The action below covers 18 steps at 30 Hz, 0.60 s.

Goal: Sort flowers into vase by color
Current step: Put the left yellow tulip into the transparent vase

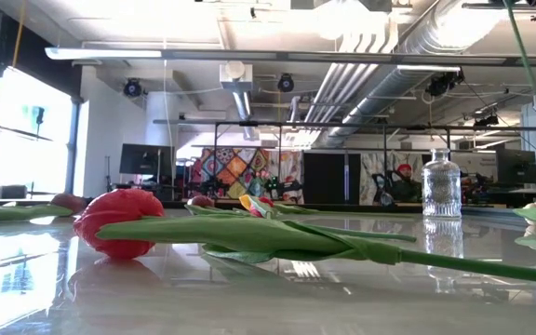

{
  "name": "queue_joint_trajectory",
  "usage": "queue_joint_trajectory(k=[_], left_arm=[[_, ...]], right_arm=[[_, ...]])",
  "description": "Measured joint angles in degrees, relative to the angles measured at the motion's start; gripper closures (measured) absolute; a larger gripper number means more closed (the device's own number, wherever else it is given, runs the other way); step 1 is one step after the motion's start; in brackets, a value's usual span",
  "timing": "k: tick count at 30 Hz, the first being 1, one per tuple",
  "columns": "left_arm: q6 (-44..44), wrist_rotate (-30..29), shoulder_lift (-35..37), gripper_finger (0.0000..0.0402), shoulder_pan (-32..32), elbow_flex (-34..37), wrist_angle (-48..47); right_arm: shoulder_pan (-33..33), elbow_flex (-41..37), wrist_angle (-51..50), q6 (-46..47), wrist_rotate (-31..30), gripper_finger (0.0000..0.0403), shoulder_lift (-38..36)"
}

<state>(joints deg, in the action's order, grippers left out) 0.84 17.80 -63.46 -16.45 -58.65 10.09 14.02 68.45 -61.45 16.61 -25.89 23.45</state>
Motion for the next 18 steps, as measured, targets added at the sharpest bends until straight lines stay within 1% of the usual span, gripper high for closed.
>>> queue_joint_trajectory(k=[7,14,18], left_arm=[[0.0,0.0,0.0,0.0251,0.0,0.0,0.0],[0.0,0.0,0.0,0.0251,0.0,0.0,0.0],[0.0,0.0,0.0,0.0251,0.0,0.0,0.0]], right_arm=[[0.0,0.0,-3.0,0.4,-3.9,0.0403,-2.2],[-0.1,0.0,-6.6,3.2,-12.2,0.0403,-2.2],[-0.1,0.0,-9.7,6.4,-17.0,0.0403,-2.2]])
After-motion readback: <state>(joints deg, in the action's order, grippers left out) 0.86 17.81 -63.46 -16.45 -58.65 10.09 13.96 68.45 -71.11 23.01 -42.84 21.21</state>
